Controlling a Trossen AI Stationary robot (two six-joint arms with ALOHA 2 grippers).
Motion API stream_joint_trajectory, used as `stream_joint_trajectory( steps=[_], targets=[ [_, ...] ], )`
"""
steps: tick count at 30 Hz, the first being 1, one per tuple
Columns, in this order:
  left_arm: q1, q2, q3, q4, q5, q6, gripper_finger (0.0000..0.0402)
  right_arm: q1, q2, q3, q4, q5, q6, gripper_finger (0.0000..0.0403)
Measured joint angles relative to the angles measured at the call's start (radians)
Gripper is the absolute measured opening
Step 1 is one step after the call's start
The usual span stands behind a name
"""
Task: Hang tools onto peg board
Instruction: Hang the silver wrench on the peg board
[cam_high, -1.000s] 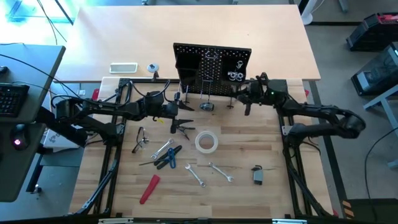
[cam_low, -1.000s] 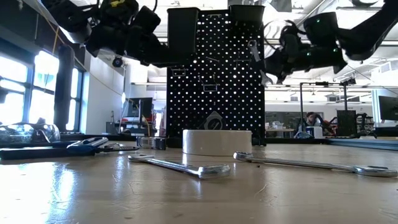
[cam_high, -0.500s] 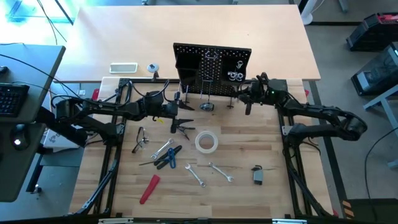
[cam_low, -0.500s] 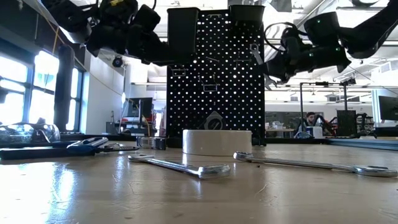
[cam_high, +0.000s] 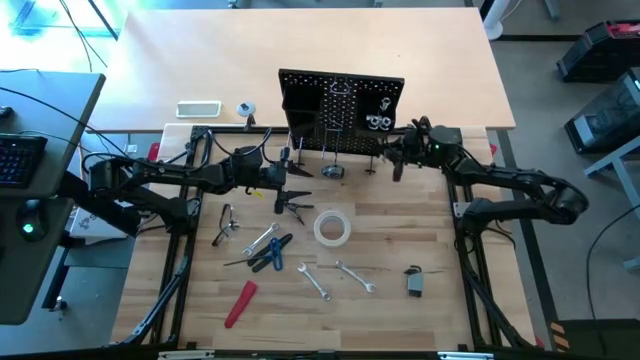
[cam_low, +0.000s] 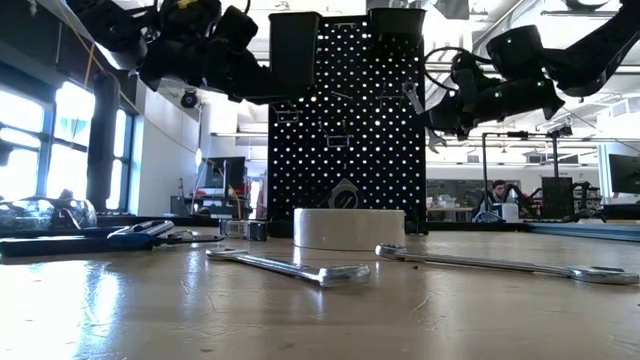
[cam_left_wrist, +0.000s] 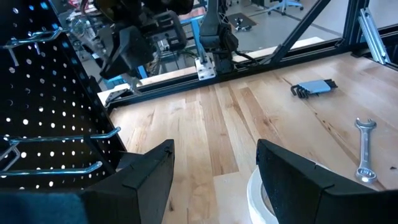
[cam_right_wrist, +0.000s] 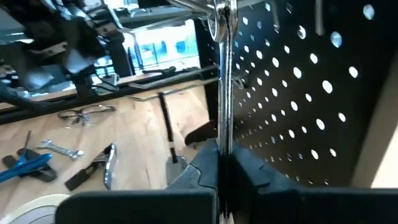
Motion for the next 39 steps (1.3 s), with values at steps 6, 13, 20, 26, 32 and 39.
stream_joint_trajectory(
  steps=[6, 13, 20, 26, 32, 39],
  targets=[
    [0.0, 0.0, 0.0, 0.0, -0.003, -0.007, 0.022, 0.0, 0.069, 0.0, 0.085, 0.016, 0.025, 0.0006],
    [0.0, 0.0, 0.0, -0.011, -0.006, -0.01, 0.022, 0.0, 0.08, 0.0, 0.112, 0.047, 0.028, 0.0015],
    [0.0, 0.0, 0.0, -0.013, -0.007, -0.009, 0.022, 0.0, 0.08, 0.0, 0.124, 0.067, 0.025, 0.0043],
    [0.0, 0.0, 0.0, -0.043, -0.016, -0.009, 0.022, 0.002, 0.08, 0.0, 0.123, 0.083, 0.03, 0.0075],
    [0.0, 0.0, 0.0, -0.102, -0.02, -0.009, 0.022, 0.002, 0.078, 0.0, 0.12, 0.088, 0.046, 0.012],
    [0.0, 0.0, 0.0, -0.204, -0.032, -0.004, 0.022, 0.002, -0.009, 0.0, 0.043, 0.123, 0.042, 0.0164]
  ],
)
